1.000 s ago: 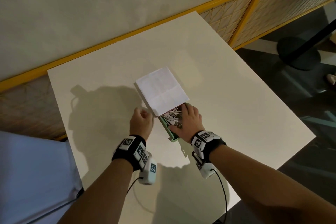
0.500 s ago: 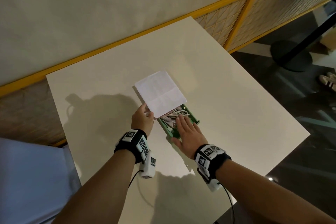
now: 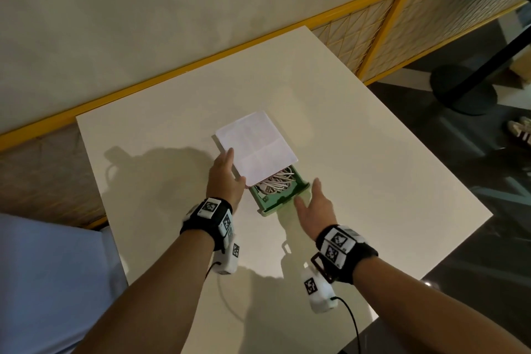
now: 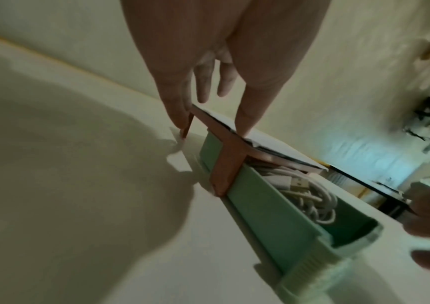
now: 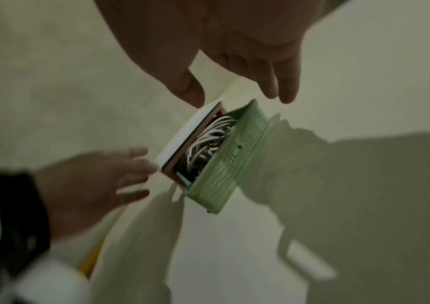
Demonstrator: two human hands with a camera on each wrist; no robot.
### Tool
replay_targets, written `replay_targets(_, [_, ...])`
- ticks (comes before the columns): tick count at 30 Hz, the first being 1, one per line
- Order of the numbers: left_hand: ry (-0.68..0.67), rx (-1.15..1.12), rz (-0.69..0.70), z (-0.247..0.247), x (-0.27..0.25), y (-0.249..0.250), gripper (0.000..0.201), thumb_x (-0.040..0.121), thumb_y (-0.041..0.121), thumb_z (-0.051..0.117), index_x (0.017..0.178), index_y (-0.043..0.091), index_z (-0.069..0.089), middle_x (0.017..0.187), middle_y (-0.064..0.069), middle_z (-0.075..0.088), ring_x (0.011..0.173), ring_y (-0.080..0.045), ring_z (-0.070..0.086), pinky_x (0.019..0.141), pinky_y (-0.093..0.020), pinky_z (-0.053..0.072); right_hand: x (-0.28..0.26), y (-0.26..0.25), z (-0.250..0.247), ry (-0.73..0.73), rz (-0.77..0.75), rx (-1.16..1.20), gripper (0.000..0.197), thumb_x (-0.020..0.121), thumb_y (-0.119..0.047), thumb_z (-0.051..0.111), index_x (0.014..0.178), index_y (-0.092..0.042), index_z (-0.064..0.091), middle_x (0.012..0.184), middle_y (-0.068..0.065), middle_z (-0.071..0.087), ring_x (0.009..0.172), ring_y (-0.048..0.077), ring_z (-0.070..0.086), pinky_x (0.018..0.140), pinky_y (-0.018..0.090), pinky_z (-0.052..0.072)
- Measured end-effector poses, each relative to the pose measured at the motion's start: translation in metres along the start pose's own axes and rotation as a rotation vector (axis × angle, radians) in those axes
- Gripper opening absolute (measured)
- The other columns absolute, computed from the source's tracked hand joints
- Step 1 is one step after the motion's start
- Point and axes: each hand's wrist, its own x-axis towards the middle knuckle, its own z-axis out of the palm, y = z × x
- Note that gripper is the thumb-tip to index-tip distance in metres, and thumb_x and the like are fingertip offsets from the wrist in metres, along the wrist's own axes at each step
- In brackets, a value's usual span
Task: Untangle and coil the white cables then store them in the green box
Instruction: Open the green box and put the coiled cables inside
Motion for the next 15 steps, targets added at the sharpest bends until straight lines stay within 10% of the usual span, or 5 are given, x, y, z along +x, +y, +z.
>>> replay_targets(5, [-0.173,0.221,0.068,-0.013,0.005,0.008,0.055,0.093,0.008,0.057,0.145,0.0,0.04,0.16,-0.014,0.022,0.145,-0.027,0.028,0.116,-0.029,0.024,0.025,-0.009,0.006,-0.048,0.334,0.582,0.019,0.089,-0.012,0.05,0.105,-0.005,0.058,0.096,0.014,0.061,0.085,0.029,0.062,0.086,0.042,0.054])
replay_targets(10, [-0.206,0.22,0.048,-0.015,0.006,0.011,0.051,0.092,0.007,0.056,0.141,-0.001,0.044,0.16,-0.013,0.026,0.132,-0.034,0.047,0.107,-0.031,0.036,0.033,-0.025,0.008,-0.066,0.394,0.876,0.016,0.085,0.001,0.044,0.079,-0.009,0.055,0.082,0.01,0.063,0.069,0.024,0.061,0.063,0.03,0.05])
replay_targets(15, [-0.232,0.204,0.025,-0.013,0.011,0.008,0.057,0.092,0.009,0.056,0.146,0.005,0.04,0.163,-0.008,0.019,0.127,-0.032,0.052,0.105,-0.029,0.039,0.042,-0.036,0.011,-0.072,0.417,0.97,0.022,0.086,0.007,0.037,0.074,-0.007,0.049,0.079,0.011,0.055,0.072,0.028,0.058,0.073,0.038,0.051])
